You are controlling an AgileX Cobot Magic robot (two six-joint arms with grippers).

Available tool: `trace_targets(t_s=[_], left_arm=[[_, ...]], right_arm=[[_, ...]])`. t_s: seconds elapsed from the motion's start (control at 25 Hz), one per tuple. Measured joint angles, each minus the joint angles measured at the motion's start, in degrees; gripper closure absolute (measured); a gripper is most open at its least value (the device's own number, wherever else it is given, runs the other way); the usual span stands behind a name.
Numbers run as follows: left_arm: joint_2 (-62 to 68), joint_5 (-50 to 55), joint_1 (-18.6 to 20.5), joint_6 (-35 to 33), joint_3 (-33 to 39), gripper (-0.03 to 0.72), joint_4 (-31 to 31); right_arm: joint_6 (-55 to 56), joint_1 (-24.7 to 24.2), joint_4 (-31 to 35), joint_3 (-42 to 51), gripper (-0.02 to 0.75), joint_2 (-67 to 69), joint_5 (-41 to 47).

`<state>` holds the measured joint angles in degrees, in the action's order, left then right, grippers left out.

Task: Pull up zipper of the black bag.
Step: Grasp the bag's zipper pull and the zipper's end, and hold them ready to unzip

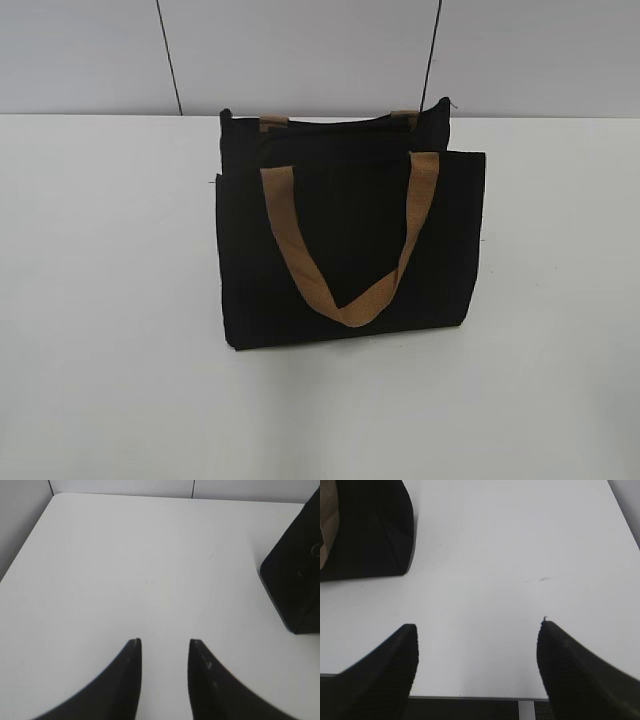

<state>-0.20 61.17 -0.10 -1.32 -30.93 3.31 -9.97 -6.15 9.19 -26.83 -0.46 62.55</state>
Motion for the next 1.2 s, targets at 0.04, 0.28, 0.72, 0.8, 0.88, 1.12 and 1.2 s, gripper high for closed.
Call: trace_targets(t_s=[0.04,0.28,0.72,0.8,0.88,1.12,1.2], left_arm=[[0.0,0.0,0.0,0.0,0.0,0.449,0.0],[0.0,0.0,0.0,0.0,0.0,0.449,0.0],[0.0,0.0,0.0,0.0,0.0,0.449,0.0],[0.0,0.0,0.0,0.0,0.0,0.448,0.1],[0.0,0.0,0.0,0.0,0.0,0.448,0.1],[0.0,-3.7,0.0,0.0,-0.9,0.442,0.1],[0.4,-10.2,0.0,0.0,-0.9,0.441,0.5]], right_arm=[[0.0,0.0,0.0,0.0,0.18,0.0,0.0],[0.0,0.0,0.0,0.0,0.18,0.0,0.0],[0.0,0.0,0.0,0.0,0.18,0.0,0.0],[0.0,0.0,0.0,0.0,0.18,0.0,0.0],[0.0,0.0,0.0,0.0,0.18,0.0,0.0],[0.0,0.0,0.0,0.0,0.18,0.0,0.0],[0.0,0.0,0.0,0.0,0.18,0.0,0.0]])
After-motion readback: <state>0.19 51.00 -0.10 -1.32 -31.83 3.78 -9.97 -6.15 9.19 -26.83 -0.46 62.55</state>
